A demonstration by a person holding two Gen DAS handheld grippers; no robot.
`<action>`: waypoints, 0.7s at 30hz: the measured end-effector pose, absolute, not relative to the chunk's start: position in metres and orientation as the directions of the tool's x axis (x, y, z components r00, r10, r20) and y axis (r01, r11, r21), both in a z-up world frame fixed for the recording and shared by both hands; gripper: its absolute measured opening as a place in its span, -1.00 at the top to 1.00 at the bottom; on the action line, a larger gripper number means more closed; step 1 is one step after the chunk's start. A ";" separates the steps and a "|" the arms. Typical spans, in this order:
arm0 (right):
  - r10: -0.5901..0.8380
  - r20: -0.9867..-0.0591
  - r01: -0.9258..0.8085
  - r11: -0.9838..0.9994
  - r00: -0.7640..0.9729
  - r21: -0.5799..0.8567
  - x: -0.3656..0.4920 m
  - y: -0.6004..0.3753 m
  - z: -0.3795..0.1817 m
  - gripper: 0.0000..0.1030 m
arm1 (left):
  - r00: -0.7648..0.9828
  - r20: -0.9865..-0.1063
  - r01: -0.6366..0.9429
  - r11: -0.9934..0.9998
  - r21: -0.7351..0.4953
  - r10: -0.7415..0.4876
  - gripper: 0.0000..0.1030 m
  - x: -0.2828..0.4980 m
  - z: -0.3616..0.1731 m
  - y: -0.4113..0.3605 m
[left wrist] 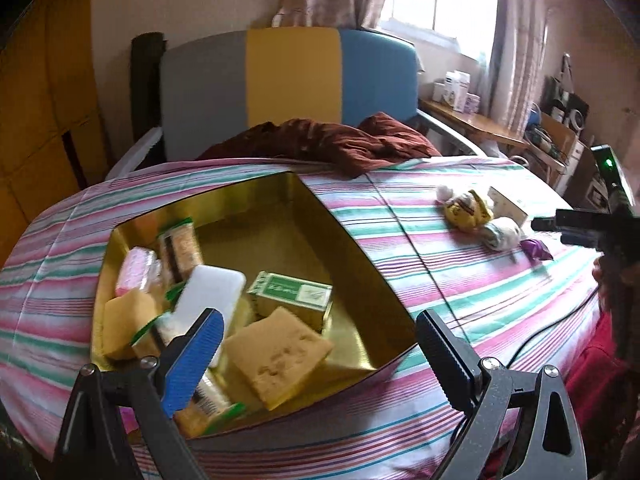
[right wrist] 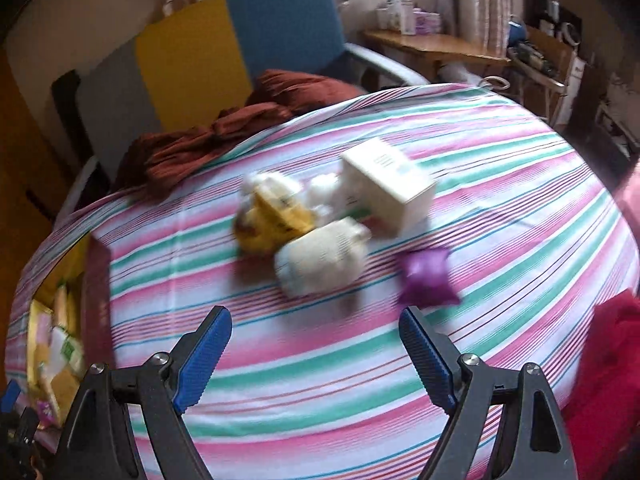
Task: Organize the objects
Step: 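Move both tools back toward the beige box and sock bundle, then grasp the beige barcode box with right tool while left tool grasps the yellow-grey sock bundle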
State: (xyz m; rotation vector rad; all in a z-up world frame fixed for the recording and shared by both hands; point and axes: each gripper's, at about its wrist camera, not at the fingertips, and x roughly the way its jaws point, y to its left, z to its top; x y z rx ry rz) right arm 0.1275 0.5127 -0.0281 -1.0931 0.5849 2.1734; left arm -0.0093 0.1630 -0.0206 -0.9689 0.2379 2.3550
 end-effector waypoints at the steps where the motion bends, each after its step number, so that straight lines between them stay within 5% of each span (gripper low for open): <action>1: 0.355 -0.820 -0.713 -0.696 -0.448 0.088 0.128 0.522 -0.028 -0.70 | -0.567 -0.693 -0.578 -0.814 -0.051 0.446 -0.89 -0.010 -0.021 0.167; 21: 0.462 -0.793 -0.689 -0.721 -0.397 -0.074 0.079 0.629 -0.057 -0.70 | -0.465 -0.699 -0.682 -0.723 -0.109 0.544 -0.89 -0.029 -0.002 0.262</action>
